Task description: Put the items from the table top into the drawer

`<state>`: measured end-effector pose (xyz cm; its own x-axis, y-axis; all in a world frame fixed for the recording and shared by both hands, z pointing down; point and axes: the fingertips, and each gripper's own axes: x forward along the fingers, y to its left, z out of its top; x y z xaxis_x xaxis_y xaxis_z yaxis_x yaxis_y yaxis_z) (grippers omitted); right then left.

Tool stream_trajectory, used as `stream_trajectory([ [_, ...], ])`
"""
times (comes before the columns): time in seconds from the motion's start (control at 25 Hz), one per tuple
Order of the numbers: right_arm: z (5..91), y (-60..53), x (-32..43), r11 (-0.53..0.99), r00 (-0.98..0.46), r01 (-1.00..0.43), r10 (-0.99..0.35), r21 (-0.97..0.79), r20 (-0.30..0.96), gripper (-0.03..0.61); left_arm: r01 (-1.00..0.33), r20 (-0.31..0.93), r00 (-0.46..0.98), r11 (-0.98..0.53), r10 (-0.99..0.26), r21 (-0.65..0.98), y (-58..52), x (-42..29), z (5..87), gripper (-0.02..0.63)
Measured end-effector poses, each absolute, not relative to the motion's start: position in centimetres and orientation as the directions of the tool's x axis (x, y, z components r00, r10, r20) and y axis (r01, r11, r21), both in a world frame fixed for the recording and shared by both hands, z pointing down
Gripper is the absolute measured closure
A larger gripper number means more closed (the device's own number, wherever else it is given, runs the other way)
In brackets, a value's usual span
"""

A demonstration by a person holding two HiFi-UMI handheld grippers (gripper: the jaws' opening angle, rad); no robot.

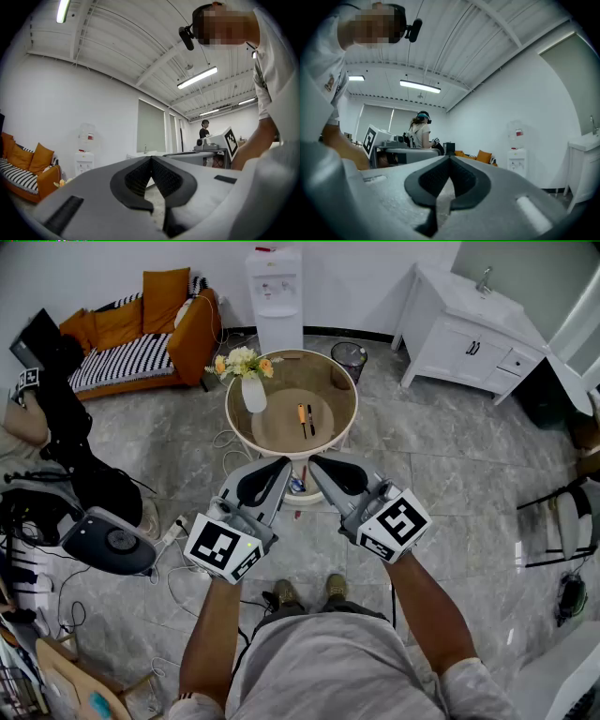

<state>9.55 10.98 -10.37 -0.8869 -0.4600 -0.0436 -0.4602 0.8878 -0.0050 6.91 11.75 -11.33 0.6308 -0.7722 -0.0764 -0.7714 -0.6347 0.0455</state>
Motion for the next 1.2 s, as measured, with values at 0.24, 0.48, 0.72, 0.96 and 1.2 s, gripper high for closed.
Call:
stream_trajectory([
  [0.24,-9.9,10.8,8.3,0.889,-0.889,-0.457,-0.457,0.003,-0.033,0.578,-0.77,-0.074,0.632,-0.636,-0.771,0.051,11.4,5.7,-10.7,0.614],
  [0.48,-9.8,11.1,6.8,0.886,-0.886,-0.463,-0.462,0.011,-0.036,0.578,-0.767,-0.071,0.636,-0.639,-0.769,0.055,11.5,4.3,-9.9,0.614],
  [0.72,-8.7,11.2,5.2,0.866,-0.866,-0.5,-0.499,0.023,-0.017,0.578,-0.767,-0.078,0.635,-0.639,-0.769,0.054,11.4,2.0,-8.8,0.614],
  [0.96,-7.9,11.4,3.3,0.833,-0.834,-0.552,-0.552,0.038,-0.001,0.578,-0.769,-0.089,0.633,-0.638,-0.769,0.045,11.4,-0.8,-8.5,0.614],
  [1.2,-6.4,10.9,1.6,0.796,-0.795,-0.604,-0.605,0.048,0.03,0.578,-0.765,-0.09,0.637,-0.642,-0.766,0.044,11.1,-3.3,-7.8,0.614],
])
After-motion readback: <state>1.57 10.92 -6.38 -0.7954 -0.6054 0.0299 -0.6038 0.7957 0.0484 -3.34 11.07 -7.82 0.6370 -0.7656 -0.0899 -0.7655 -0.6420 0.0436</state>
